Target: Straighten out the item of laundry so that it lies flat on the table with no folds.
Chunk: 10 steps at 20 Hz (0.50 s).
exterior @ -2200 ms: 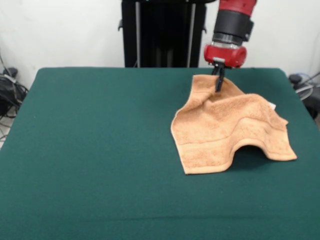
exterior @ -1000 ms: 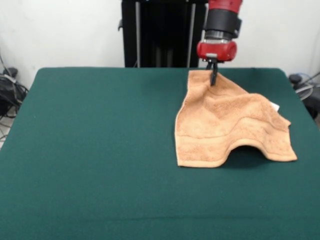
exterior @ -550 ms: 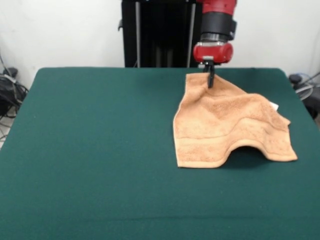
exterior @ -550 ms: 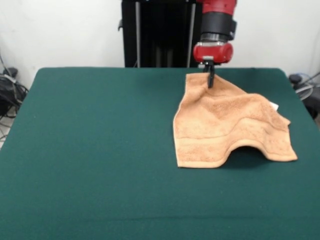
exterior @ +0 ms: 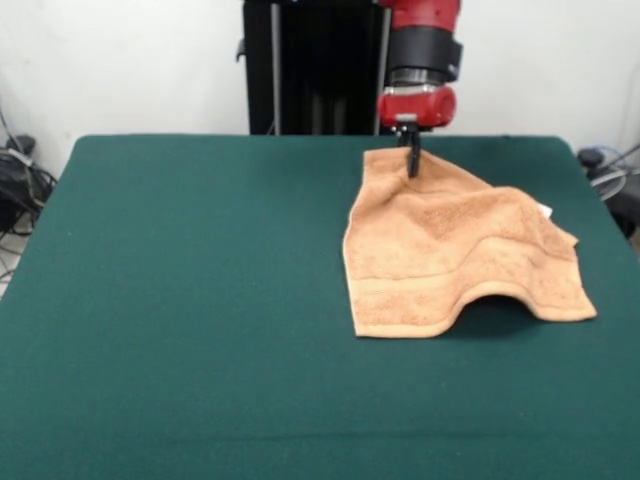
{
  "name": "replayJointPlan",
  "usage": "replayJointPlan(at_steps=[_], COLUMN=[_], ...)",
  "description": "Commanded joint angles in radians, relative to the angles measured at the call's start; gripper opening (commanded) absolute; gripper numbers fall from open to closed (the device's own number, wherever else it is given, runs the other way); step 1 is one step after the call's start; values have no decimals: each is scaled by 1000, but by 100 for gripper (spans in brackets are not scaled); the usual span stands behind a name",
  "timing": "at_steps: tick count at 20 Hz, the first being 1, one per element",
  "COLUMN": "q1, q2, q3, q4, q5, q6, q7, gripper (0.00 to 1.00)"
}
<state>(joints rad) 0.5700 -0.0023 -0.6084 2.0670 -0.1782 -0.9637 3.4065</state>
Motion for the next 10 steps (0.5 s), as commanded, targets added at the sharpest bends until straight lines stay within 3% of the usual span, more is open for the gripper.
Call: replayJointPlan(at_steps=[1, 10], q1=[-68, -200], q2=[1, 74], q3=[31, -37], q4=[4, 25], q5=[-69, -190], q6=[-82, -263], q7=[-43, -109], gripper=[0, 0])
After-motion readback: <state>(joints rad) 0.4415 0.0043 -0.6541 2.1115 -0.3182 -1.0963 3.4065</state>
